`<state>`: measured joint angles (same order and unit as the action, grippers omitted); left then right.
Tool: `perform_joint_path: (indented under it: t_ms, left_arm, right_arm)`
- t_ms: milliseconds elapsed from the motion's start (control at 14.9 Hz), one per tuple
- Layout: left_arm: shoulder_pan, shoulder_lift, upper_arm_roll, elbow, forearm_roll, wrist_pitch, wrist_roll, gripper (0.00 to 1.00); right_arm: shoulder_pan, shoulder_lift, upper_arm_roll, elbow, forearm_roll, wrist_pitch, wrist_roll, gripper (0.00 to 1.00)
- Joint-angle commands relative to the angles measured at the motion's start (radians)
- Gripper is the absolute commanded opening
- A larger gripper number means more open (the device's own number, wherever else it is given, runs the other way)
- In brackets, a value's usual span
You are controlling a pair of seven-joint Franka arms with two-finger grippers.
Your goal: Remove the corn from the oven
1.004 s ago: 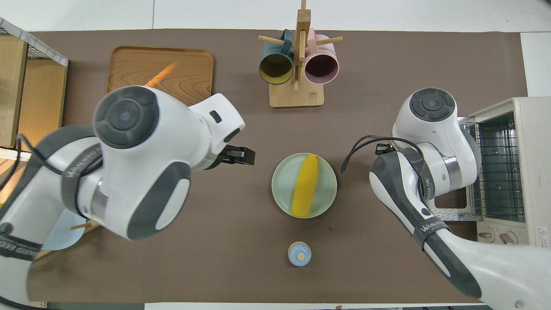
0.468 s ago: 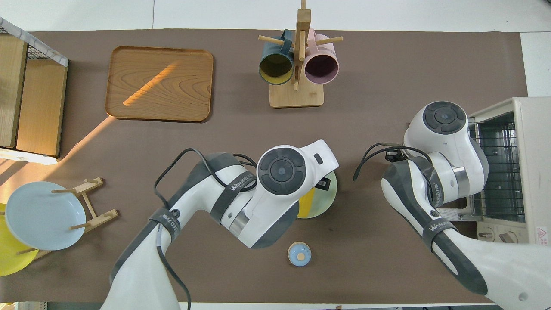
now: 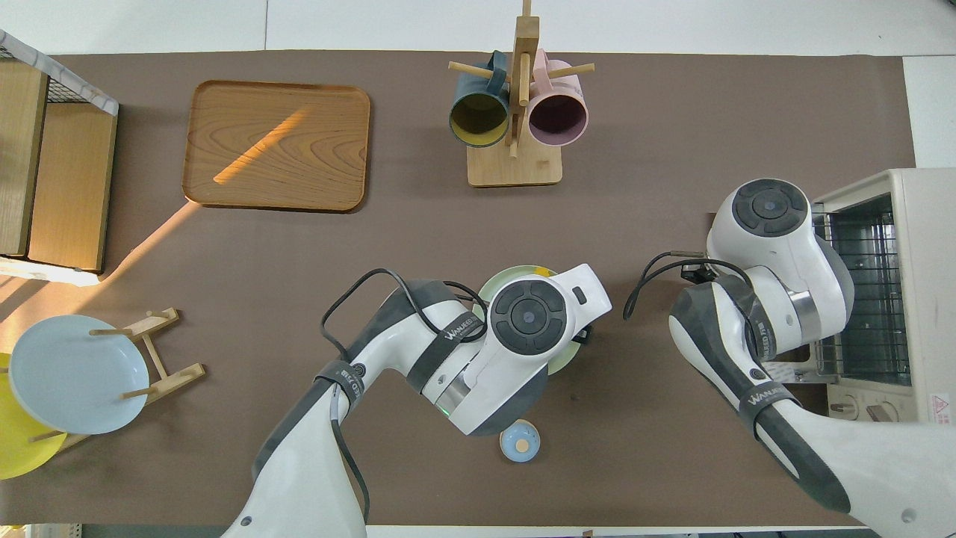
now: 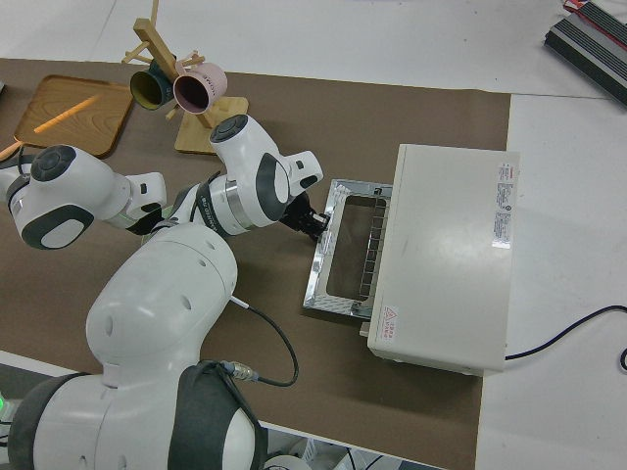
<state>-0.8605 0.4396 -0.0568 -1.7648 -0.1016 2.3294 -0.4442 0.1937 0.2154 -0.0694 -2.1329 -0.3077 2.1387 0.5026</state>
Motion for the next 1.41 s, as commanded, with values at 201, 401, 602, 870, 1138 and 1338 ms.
perform_joint_path:
  t_ms: [201, 401, 602, 870, 1138, 1338]
  left_arm:
    - [-0.025, -0.002, 0.02, -0.06, 0.013, 0.068, -0.033, 1.0]
    - [-0.023, -0.004, 0.022, -0.058, 0.013, 0.062, -0.034, 1.0]
    - [-0.019, -0.004, 0.023, -0.061, 0.017, 0.058, -0.034, 0.93]
    - [-0.011, -0.007, 0.026, -0.071, 0.017, 0.056, -0.034, 0.7]
    - [-0.006, -0.007, 0.031, -0.033, 0.016, 0.006, -0.038, 0.19]
    - [0.056, -0.063, 0.031, 0.007, 0.016, -0.111, -0.028, 0.1]
  right_arm:
    - [-0.014, -0.031, 0.008, 0.014, -0.108, -0.086, -0.056, 0.0]
    - [-0.019, -0.051, 0.01, 0.089, -0.102, -0.209, -0.156, 0.0]
    - [-0.046, -0.12, 0.011, 0.117, -0.091, -0.284, -0.243, 0.0]
    - [-0.121, -0.197, 0.008, 0.133, -0.04, -0.338, -0.403, 0.0]
    - [-0.189, -0.238, 0.006, 0.133, -0.039, -0.358, -0.513, 0.0]
    - [-0.203, -0.252, 0.006, 0.134, -0.039, -0.368, -0.524, 0.0]
